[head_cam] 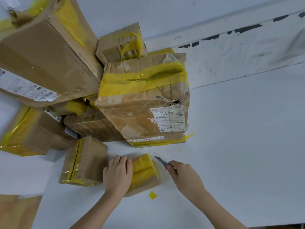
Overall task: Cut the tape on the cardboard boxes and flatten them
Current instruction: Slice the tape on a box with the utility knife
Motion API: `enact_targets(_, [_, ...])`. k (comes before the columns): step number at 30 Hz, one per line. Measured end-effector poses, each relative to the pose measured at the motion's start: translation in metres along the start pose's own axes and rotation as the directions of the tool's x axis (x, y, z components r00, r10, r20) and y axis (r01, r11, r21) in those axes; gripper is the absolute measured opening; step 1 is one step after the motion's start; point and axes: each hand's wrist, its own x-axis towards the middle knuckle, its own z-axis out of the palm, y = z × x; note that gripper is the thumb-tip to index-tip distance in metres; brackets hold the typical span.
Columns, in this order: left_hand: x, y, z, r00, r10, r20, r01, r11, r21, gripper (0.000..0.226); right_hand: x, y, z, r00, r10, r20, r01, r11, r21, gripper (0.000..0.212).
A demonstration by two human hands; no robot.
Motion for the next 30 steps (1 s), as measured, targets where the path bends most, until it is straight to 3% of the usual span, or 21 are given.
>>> enact_targets(3, [-0.003,0.0,0.001,0.987,0.07,-0.148,-0.064,0.997,0.05,0.037,0.01,-0.001,-0.001,0.999,0.004,0.046,-0.004,1.0,0.004,0.027])
enact_targets(6, [-0.002,0.0,0.003,0.981,0.058,-0.183,-0.046,0.997,0.067,0.036,0.015,-0.002,0.002,0.997,-0.019,0.078,0.019,1.0,0.004,0.026])
enact_targets(13, [-0.002,0.002,0.0,0.994,0.002,-0.112,-0.001,1.0,0.013,0.042,0.018,-0.01,0.0,0.993,-0.017,0.113,0.025,0.997,-0.075,0.033])
enact_targets(18, [-0.001,0.005,-0.001,0.996,-0.086,0.001,0.086,0.996,0.013,0.06,0.016,-0.018,0.0,0.989,-0.036,0.147,0.069,0.97,-0.231,0.039])
enact_targets(25, [-0.001,0.004,0.0,0.986,-0.156,0.053,0.154,0.987,0.033,0.052,0.006,-0.006,-0.001,0.983,-0.069,0.172,0.115,0.954,-0.277,0.031])
enact_targets(30, [-0.003,0.004,0.0,0.991,-0.131,0.03,0.131,0.991,0.011,0.048,0.003,-0.001,-0.01,0.973,-0.093,0.21,0.151,0.948,-0.279,0.03])
